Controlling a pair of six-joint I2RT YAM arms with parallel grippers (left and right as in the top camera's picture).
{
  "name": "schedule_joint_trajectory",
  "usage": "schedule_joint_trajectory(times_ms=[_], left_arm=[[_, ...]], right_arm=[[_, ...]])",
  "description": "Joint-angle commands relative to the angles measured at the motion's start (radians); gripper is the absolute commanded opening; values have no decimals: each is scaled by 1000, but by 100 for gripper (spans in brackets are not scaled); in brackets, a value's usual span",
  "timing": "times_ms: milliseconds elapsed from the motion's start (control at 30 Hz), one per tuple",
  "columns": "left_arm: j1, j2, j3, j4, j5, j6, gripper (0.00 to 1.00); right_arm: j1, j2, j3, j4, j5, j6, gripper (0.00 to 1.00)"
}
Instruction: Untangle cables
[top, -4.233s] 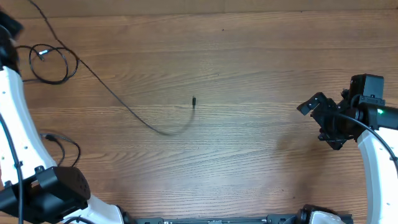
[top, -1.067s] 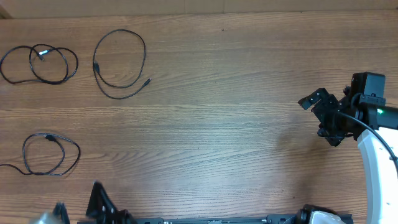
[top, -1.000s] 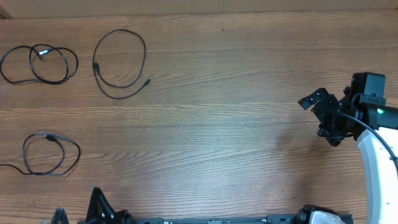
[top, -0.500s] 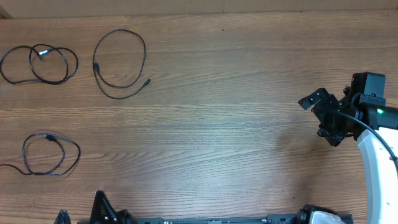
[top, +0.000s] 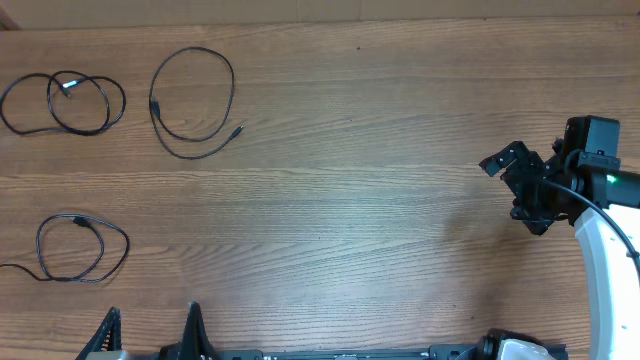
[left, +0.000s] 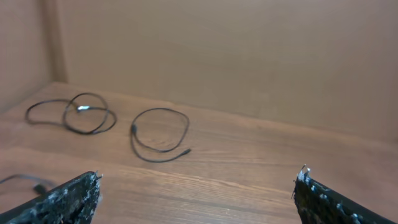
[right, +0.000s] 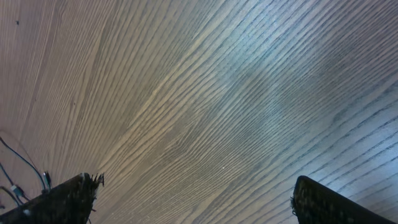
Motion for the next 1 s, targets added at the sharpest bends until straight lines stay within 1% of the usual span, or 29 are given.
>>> schedule_joint_trajectory(times_ms=[0, 100, 333, 500, 700, 967], left_arm=[[-53, -10, -11, 0, -10, 72, 100], [-68, -10, -13, -7, -42, 72, 99], [-93, -10, -24, 48, 35, 69, 100], [-124, -11, -26, 54, 23, 70, 100], [-124, -17, -26, 66, 68, 69, 100], [-125, -17, -26, 55, 89, 66, 100]], right_arm=[[4, 3, 17, 6, -1, 2, 100], [4, 3, 17, 6, -1, 2, 100], [4, 3, 17, 6, 0, 2, 100], [4, 3, 17, 5, -1, 2, 100], [4, 3, 17, 6, -1, 2, 100], [4, 3, 17, 6, -1, 2, 100]])
